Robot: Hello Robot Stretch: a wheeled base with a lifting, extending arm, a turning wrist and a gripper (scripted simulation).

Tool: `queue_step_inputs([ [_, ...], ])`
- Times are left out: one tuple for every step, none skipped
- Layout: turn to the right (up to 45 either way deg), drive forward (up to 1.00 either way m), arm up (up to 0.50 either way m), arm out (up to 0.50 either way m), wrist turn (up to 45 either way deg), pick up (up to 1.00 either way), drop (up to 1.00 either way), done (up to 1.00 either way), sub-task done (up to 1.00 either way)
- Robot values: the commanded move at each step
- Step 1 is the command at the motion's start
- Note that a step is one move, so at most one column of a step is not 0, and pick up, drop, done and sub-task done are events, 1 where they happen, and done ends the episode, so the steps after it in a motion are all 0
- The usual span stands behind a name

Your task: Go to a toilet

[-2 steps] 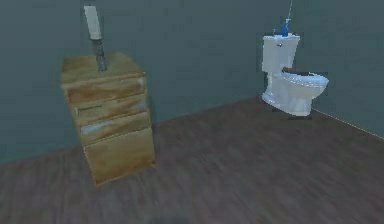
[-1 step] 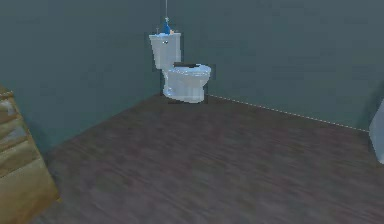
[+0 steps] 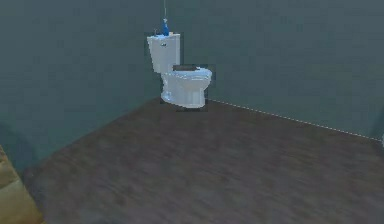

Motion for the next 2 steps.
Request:
queue_step_inputs([
  [0.0,1.0,0.0,0.0,0.0,0.0,0.0,0.0,0.0],
  [0.0,1.0,0.0,0.0,0.0,0.0,0.0,0.0,0.0],
])
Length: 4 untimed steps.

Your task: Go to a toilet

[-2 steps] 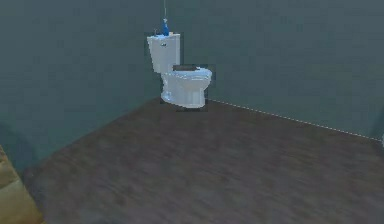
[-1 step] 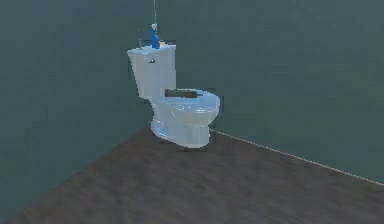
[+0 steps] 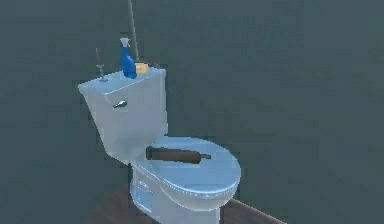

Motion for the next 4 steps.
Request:
queue_step_inputs([
  [27.0,0.0,0.0,0.0,0.0,0.0,0.0,0.0,0.0],
  [0.0,0.05,0.0,0.0,0.0,0.0,0.0,0.0,0.0],
  [-33.0,0.0,0.0,0.0,0.0,0.0,0.0,0.0,0.0],
  [0.0,0.0,0.0,0.0,0.0,0.0,0.0,1.0,0.0],
])
